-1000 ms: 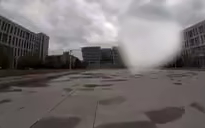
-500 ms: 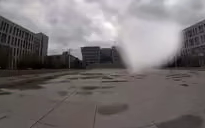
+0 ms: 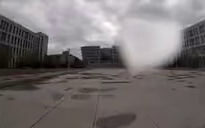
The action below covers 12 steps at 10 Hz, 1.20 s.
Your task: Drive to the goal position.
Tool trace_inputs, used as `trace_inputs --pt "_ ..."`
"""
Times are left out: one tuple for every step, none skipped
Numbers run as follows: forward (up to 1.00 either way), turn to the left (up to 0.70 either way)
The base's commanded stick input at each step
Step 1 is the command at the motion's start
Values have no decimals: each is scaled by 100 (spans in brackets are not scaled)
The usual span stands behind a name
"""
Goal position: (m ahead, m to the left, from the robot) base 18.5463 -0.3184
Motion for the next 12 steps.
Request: trace_inputs --pt "70 0" --pt "70 0" --pt "70 0" --pt "70 0" --pt "70 0" --pt "70 0" --pt "70 0" --pt "70 0" --pt "70 0" --pt "70 0" --pt "70 0" --pt "70 0"
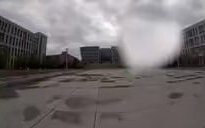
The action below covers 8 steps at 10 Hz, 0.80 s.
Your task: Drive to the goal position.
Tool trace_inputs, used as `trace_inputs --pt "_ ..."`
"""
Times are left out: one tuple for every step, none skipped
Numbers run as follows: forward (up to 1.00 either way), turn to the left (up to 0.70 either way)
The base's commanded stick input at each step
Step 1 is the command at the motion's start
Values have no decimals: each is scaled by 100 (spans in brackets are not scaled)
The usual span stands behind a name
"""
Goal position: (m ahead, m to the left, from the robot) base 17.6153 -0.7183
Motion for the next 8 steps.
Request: trace_inputs --pt "70 0" --pt "70 0" --pt "70 0" --pt "70 0" --pt "70 0" --pt "70 0" --pt "70 0" --pt "70 0"
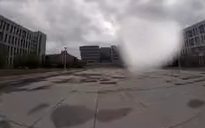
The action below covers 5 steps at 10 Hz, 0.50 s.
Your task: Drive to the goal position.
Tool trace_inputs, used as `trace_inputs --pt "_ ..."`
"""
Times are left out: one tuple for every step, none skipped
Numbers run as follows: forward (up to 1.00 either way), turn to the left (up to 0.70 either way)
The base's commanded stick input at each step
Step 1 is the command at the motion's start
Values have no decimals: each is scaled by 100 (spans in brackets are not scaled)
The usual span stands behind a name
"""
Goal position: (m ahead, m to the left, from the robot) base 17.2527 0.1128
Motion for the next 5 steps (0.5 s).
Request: trace_inputs --pt "70 0" --pt "70 0" --pt "70 0" --pt "70 0" --pt "70 0"
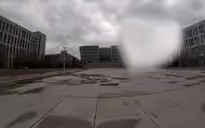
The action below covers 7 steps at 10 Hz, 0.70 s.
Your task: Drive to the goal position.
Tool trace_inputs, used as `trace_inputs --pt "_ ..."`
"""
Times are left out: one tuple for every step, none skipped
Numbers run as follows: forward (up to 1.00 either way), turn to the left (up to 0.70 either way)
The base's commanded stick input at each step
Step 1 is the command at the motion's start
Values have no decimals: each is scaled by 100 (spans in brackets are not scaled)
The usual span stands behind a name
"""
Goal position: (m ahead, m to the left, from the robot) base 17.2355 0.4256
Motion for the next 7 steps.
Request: trace_inputs --pt "70 0" --pt "70 0" --pt "70 0" --pt "70 -12" --pt "70 -26" --pt "70 -10" --pt "70 0"
